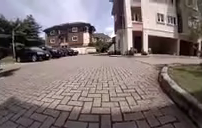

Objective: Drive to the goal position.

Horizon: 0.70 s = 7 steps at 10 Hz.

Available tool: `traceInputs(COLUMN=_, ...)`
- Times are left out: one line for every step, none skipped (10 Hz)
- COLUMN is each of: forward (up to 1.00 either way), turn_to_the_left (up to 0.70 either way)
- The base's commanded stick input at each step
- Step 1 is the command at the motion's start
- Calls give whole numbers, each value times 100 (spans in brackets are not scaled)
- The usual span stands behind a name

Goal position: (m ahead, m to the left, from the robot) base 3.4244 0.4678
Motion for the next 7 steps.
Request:
traceInputs(forward=30, turn_to_the_left=0)
traceInputs(forward=30, turn_to_the_left=0)
traceInputs(forward=30, turn_to_the_left=0)
traceInputs(forward=30, turn_to_the_left=0)
traceInputs(forward=30, turn_to_the_left=0)
traceInputs(forward=30, turn_to_the_left=0)
traceInputs(forward=30, turn_to_the_left=0)
